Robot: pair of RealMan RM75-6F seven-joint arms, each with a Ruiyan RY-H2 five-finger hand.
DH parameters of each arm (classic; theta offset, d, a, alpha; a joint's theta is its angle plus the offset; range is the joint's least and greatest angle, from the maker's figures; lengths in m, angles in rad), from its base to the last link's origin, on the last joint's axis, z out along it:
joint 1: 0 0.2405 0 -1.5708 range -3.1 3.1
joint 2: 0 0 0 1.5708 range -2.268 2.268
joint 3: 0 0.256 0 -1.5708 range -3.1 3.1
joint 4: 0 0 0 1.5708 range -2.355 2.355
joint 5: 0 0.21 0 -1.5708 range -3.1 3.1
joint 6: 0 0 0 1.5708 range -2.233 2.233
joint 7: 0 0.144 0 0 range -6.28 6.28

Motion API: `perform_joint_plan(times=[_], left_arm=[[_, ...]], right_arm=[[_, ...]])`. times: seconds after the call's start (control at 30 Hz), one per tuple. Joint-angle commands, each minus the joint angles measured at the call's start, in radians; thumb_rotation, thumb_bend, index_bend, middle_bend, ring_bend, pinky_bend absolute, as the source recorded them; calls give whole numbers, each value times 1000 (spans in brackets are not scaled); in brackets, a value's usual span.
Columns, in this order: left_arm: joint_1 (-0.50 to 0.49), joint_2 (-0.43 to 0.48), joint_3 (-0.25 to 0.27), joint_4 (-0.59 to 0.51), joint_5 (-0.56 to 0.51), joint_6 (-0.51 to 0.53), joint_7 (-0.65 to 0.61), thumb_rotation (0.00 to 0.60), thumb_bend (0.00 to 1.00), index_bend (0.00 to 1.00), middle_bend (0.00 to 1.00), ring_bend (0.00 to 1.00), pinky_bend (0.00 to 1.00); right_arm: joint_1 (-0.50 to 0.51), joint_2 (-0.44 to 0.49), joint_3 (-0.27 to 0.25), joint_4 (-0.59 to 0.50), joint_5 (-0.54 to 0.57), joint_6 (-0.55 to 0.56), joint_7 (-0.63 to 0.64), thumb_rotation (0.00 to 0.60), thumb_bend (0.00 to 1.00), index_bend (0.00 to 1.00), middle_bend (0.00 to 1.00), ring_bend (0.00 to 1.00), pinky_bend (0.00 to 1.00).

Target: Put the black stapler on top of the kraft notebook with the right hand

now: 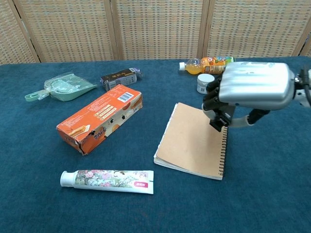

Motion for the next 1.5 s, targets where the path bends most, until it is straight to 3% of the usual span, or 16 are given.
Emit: perform_joint_plan(times=[0.03, 0.43, 0.5, 0.57, 0.63, 0.83, 0.97, 1.23, 1.5], left_arm=[[-1, 3, -2, 1, -4, -3, -7, 600, 0, 0, 0, 0, 0], [-3, 20, -2, 1, -18, -13, -35, 600, 0, 0, 0, 0, 0], [-4, 21, -1, 2, -19, -16, -37, 600, 0, 0, 0, 0, 0], [-5, 21, 0, 1, -19, -17, -37, 600, 0, 0, 0, 0, 0], [-5, 21, 2, 0, -16, -15, -35, 600, 0, 0, 0, 0, 0], [-5, 18, 10, -9, -8, -12, -21, 600, 0, 0, 0, 0, 0], [-1, 24, 15, -21, 10, 1, -26, 600, 0, 0, 0, 0, 0], [13, 41, 25, -35, 58, 34, -56, 600, 0, 0, 0, 0, 0], [34, 54, 37, -44, 99, 77, -80, 600, 0, 0, 0, 0, 0]], right_arm=[[84, -37, 29, -57, 23, -132, -71, 600, 393, 552, 570, 437, 594], [122, -64, 7, -82, 30, -232, -223, 600, 381, 527, 541, 433, 582], [121, -56, -2, -87, 28, -238, -243, 600, 271, 369, 363, 348, 490], [112, -46, -1, -98, 47, -260, -282, 600, 63, 131, 80, 139, 313], [95, -37, 11, -130, 75, -268, -323, 600, 3, 53, 2, 35, 228], [62, 3, 30, -226, 113, -244, -399, 600, 0, 33, 0, 1, 201], [17, 77, 39, -316, 135, -180, -426, 600, 0, 33, 0, 1, 201], [-205, 256, 41, -455, 250, 68, -444, 600, 0, 10, 0, 0, 155], [-438, 293, 35, -455, 429, 251, -252, 600, 0, 0, 0, 0, 67]])
